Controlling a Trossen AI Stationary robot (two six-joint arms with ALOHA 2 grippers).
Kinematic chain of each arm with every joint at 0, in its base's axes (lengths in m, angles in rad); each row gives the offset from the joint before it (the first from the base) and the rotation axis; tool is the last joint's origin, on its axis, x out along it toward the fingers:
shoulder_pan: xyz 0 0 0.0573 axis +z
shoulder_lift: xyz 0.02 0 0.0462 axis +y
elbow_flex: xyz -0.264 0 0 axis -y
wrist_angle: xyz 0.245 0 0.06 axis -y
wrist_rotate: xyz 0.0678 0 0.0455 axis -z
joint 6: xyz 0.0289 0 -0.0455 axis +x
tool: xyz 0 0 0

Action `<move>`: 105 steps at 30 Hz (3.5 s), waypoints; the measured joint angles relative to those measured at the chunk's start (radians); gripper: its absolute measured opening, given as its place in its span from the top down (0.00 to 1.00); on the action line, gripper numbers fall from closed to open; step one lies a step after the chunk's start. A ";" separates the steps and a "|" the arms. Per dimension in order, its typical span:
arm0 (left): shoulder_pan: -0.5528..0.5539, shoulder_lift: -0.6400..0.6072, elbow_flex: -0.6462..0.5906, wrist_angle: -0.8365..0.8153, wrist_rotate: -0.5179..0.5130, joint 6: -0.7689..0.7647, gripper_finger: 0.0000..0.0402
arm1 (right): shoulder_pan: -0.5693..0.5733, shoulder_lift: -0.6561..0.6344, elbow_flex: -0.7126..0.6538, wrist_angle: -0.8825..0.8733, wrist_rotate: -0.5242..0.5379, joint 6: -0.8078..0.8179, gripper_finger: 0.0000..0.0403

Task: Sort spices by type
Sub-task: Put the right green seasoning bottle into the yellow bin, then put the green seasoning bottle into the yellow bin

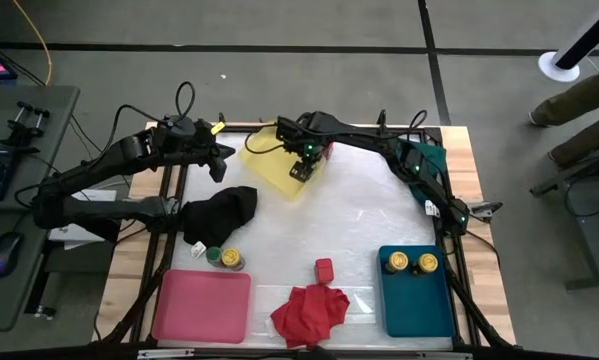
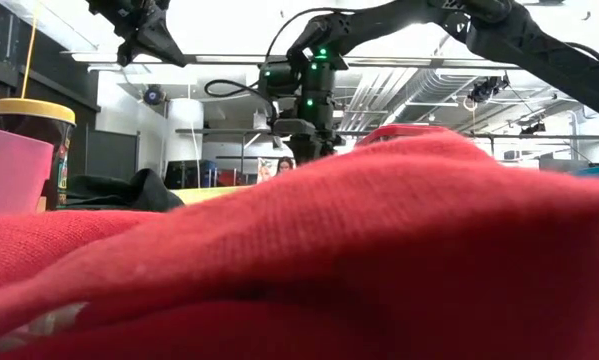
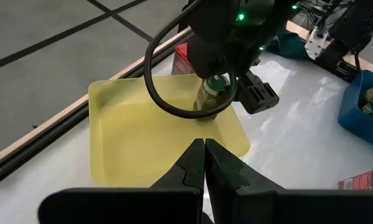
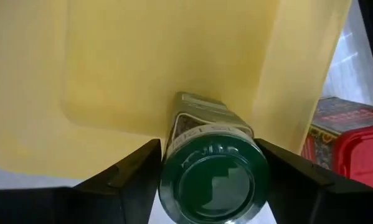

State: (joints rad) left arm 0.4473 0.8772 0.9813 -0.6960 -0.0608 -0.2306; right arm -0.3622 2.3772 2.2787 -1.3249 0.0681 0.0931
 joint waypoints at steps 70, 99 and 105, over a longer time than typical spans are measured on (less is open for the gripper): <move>-1.155 0.461 0.001 -0.400 -0.190 -0.404 0.42 | -0.067 -0.311 0.067 -0.062 -0.130 -0.162 0.37; -1.154 0.406 0.029 -0.438 -0.124 -0.348 0.42 | -0.067 -0.311 0.067 -0.030 -0.132 -0.165 0.37; -1.154 0.406 0.028 -0.456 -0.105 -0.391 0.42 | -0.067 -0.311 0.067 -0.029 -0.132 -0.165 0.37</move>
State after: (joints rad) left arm -0.7063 1.2827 1.0096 -1.1522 -0.1661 -0.6216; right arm -0.4294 2.0659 2.3455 -1.3534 -0.0643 -0.0715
